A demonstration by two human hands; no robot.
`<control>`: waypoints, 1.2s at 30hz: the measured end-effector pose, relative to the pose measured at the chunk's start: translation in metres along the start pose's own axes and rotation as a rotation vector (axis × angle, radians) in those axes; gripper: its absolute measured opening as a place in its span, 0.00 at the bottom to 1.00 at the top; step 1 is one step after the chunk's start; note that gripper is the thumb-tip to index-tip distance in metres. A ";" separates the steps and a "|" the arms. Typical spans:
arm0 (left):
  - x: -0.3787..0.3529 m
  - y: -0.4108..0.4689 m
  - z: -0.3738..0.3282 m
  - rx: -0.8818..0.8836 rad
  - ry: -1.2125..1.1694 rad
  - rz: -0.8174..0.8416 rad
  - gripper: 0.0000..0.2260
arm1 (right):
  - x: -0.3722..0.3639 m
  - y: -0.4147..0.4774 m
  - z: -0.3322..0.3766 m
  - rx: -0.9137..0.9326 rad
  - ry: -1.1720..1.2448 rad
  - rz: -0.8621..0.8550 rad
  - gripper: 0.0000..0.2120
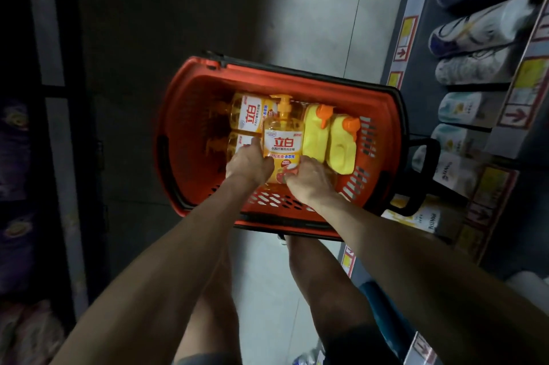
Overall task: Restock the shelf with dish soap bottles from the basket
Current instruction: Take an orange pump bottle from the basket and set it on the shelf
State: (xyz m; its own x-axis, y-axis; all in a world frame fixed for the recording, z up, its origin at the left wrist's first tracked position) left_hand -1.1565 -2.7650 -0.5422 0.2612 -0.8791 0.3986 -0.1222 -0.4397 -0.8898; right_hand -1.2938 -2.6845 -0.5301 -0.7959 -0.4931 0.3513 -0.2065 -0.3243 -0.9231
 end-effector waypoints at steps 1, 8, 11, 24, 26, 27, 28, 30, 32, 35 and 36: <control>-0.002 0.004 0.001 0.015 -0.088 -0.007 0.20 | -0.003 0.004 -0.002 -0.033 0.085 -0.008 0.16; -0.028 0.030 0.013 0.101 -0.524 0.004 0.22 | -0.025 0.022 -0.012 -0.196 0.413 0.023 0.15; -0.043 0.037 0.019 0.152 -0.798 0.074 0.21 | -0.027 0.027 -0.015 -0.222 0.488 0.037 0.15; -0.047 0.041 0.021 0.129 -1.051 0.140 0.20 | -0.045 0.023 -0.014 -0.270 0.770 0.083 0.23; -0.049 0.033 0.025 0.149 -1.085 0.098 0.19 | -0.048 0.023 -0.014 -0.262 0.772 0.078 0.22; -0.049 0.030 0.027 0.156 -1.095 0.081 0.20 | -0.048 0.024 -0.014 -0.254 0.770 0.068 0.22; -0.050 0.027 0.028 0.157 -1.107 0.074 0.22 | -0.048 0.024 -0.015 -0.247 0.768 0.054 0.22; -0.050 0.019 0.032 0.149 -1.149 0.071 0.25 | -0.048 0.023 -0.016 -0.238 0.779 0.025 0.22; -0.047 0.010 0.036 0.145 -1.219 0.056 0.23 | -0.046 0.019 -0.015 -0.230 0.786 -0.003 0.24; -0.042 -0.010 0.037 0.150 -1.324 0.058 0.26 | -0.037 0.004 -0.012 -0.180 0.772 -0.052 0.26; -0.039 -0.018 0.036 0.157 -1.350 0.056 0.28 | -0.032 -0.004 -0.009 -0.144 0.760 -0.064 0.26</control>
State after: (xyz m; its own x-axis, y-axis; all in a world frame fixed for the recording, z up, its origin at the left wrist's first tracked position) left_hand -1.1298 -2.7158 -0.5502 0.9964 0.0081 -0.0841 -0.0777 -0.3043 -0.9494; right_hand -1.2729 -2.6599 -0.5394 -0.9411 0.2292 0.2487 -0.2956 -0.1998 -0.9342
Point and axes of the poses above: each hand's wrist, its own y-axis towards the middle knuckle, its own x-axis out of the back of the hand, z = x × y, the point moved 8 cm from there along y, towards the middle knuckle, and after that the axes turned 2 degrees about z, right-handed, at the moved point
